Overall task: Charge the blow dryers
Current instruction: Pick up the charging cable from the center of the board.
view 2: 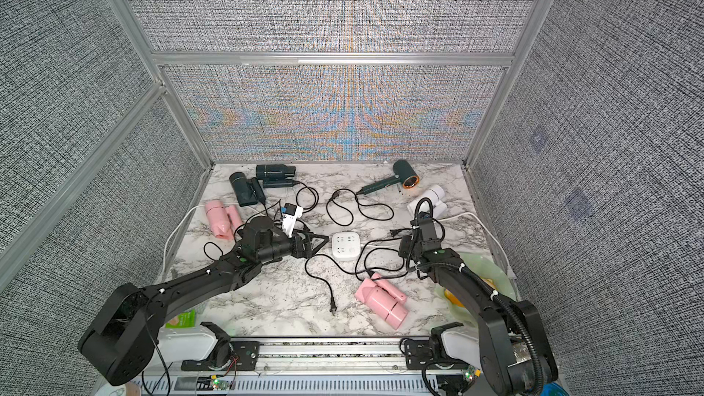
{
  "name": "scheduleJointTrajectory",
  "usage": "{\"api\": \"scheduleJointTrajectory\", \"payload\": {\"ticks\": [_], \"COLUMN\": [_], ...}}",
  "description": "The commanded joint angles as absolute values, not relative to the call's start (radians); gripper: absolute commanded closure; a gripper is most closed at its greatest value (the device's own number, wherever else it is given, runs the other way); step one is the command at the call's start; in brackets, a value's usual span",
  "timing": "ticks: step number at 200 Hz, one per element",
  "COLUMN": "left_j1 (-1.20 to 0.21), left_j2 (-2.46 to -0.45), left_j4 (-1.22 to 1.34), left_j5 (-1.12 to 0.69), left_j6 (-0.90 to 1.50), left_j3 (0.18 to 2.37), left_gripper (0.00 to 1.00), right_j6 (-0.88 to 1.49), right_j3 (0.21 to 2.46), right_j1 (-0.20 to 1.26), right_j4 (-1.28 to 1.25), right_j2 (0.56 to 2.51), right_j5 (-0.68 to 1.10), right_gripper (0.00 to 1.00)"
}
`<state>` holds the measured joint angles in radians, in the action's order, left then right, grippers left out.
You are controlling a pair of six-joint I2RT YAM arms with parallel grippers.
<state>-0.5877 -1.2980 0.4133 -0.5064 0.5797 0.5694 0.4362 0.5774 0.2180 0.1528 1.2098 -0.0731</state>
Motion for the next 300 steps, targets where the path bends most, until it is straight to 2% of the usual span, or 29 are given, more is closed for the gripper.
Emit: {"api": "scheduleJointTrajectory", "payload": {"ticks": [1, 57, 154, 300], "left_j1": [-0.591, -0.592, -0.594, -0.594], "left_j2": [-1.292, -1.286, -1.293, -1.279], "left_j4": [0.416, 0.403, 0.416, 0.436], "left_j5": [-0.492, -0.488, -0.493, -0.487], "left_j6": [0.566, 0.563, 0.564, 0.578], "left_j3": [0.576, 0.584, 0.578, 0.542], "left_gripper": [0.02, 0.02, 0.01, 0.02], "right_j6": [0.453, 0.416, 0.423, 0.432], "right_j3": [0.575, 0.6, 0.732, 0.824], "right_j1": [0.181, 0.086, 0.077, 0.022], "right_j4": [0.153, 0.114, 0.205, 0.271], "right_j2": [1.218, 1.32, 1.439, 1.587], "right_j5": [-0.071, -0.009, -0.115, -0.058], "right_gripper": [0.63, 0.61, 0.59, 0.55]}}
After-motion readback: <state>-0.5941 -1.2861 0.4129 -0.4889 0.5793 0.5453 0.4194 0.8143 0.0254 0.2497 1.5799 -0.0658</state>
